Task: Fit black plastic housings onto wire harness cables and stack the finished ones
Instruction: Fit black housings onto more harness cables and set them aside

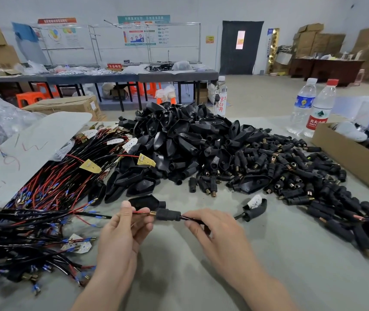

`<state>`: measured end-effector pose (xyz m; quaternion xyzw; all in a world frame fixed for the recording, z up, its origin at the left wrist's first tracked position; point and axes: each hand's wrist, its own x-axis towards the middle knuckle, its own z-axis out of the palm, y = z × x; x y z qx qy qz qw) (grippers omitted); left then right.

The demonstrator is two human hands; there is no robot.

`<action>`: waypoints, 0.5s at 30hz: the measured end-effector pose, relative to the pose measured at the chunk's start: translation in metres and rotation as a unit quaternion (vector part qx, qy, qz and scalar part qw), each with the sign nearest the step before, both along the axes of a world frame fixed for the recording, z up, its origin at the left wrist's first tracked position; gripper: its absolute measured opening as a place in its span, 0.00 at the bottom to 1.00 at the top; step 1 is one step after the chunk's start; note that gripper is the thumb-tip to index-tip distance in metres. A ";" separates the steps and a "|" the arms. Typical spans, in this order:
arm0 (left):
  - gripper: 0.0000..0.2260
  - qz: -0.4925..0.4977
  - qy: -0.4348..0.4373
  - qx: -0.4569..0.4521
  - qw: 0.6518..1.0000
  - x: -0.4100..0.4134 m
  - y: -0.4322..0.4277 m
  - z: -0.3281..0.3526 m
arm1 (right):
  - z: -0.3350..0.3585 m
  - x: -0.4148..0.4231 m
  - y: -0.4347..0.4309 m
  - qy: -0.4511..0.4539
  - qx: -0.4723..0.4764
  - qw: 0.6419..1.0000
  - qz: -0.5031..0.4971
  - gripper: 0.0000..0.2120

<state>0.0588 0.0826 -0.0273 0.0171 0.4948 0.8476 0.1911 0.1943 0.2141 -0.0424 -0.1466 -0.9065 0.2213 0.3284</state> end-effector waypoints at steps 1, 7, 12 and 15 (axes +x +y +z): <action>0.12 -0.003 -0.014 0.001 1.000 -0.001 0.001 -0.001 | 0.000 0.000 0.000 0.006 0.008 1.000 -0.002 0.07; 0.12 -0.091 -0.129 0.051 0.986 0.003 0.007 0.005 | 0.005 -0.001 0.000 0.046 0.017 0.999 -0.009 0.04; 0.12 -0.153 -0.174 0.100 0.968 0.007 0.006 0.003 | 0.007 -0.001 -0.001 0.044 0.001 0.999 -0.009 0.06; 0.10 -0.149 -0.143 0.083 0.975 0.009 0.009 0.001 | 0.008 -0.001 0.000 0.050 -0.018 0.999 -0.006 0.08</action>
